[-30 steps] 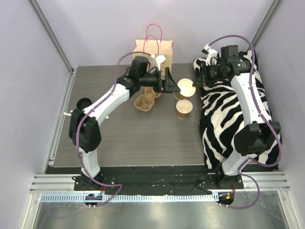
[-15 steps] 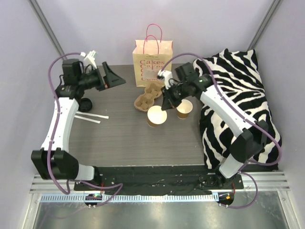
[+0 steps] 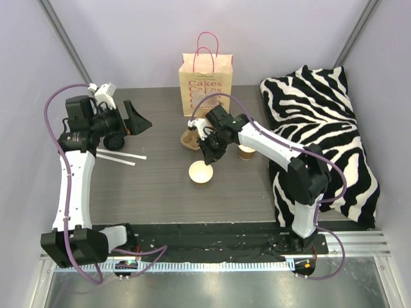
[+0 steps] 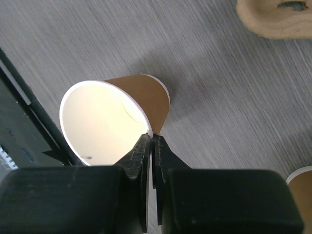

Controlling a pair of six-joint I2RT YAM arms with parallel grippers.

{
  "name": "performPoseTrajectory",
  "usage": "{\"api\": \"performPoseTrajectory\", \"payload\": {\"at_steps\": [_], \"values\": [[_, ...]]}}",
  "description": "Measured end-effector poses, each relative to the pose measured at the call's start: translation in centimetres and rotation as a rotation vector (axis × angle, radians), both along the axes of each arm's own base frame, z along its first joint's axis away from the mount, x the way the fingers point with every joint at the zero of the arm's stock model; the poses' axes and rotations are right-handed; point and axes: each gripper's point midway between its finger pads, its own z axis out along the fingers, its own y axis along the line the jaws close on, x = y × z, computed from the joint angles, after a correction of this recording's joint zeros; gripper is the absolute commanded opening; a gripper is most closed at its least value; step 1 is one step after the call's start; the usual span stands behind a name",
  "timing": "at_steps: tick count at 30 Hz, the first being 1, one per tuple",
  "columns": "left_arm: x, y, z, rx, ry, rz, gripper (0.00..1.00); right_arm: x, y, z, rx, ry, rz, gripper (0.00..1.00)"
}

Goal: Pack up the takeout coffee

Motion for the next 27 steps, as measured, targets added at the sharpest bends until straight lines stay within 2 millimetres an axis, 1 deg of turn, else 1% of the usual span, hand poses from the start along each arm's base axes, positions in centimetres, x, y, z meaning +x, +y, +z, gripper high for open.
{"api": "performPoseTrajectory", "payload": {"at_steps": [1,2,7,8,10,11,13,14,16,17,19,20,22,23,25,27], "values": [[-0.1,0.0,-0.1,0.005,-0.001,-0.001,1.00,0.1,0.0,-0.4,-0.009,0.000,-0.002,0.13],[-0.1,0.1,-0.4,0.010,0.000,-0.002,1.00,0.2,-0.1,-0.7,-0.018,-0.003,-0.003,0.19],[-0.3,0.1,-1.7,0.009,0.031,-0.001,1.00,0.6,-0.2,-0.7,-0.025,-0.024,-0.007,0.32],[-0.3,0.1,-1.8,0.010,0.033,0.001,1.00,0.6,-0.3,-0.8,-0.029,-0.026,-0.009,0.37],[-0.3,0.2,-1.8,0.012,0.032,0.003,1.00,0.7,-0.2,-0.8,-0.030,-0.028,-0.008,0.44],[-0.3,0.2,-1.8,0.014,0.032,0.004,1.00,0.6,-0.3,-0.8,-0.031,-0.028,-0.008,0.51],[0.0,0.6,-2.1,0.032,0.037,0.028,1.00,0.7,-0.3,-0.8,-0.036,-0.036,-0.005,0.59],[0.1,0.9,-2.3,0.041,0.045,0.039,1.00,0.8,-0.4,-0.9,-0.039,-0.037,-0.007,0.66],[0.5,1.6,-3.0,0.073,0.087,0.067,1.00,1.0,-0.5,-0.9,-0.049,-0.048,-0.008,0.75],[0.9,2.0,-3.4,0.088,0.110,0.080,1.00,1.1,-0.6,-0.8,-0.053,-0.055,-0.010,0.84],[1.8,3.0,-4.2,0.124,0.150,0.107,1.00,1.5,-0.8,-0.6,-0.059,-0.067,-0.020,0.91],[2.3,3.7,-4.9,0.154,0.179,0.126,1.00,1.8,-1.0,-0.4,-0.061,-0.077,-0.026,0.96],[3.5,5.3,-6.3,0.222,0.244,0.155,1.00,2.5,-1.3,0.6,-0.052,-0.103,-0.040,1.00],[4.1,6.1,-6.8,0.251,0.265,0.167,1.00,2.9,-1.5,1.2,-0.046,-0.118,-0.048,1.00],[5.6,7.9,-8.4,0.324,0.308,0.171,1.00,3.8,-2.2,2.8,-0.030,-0.154,-0.074,1.00],[6.4,9.5,-10.3,0.387,0.354,0.169,0.98,4.9,-3.3,4.7,-0.007,-0.195,-0.112,1.00]]}}
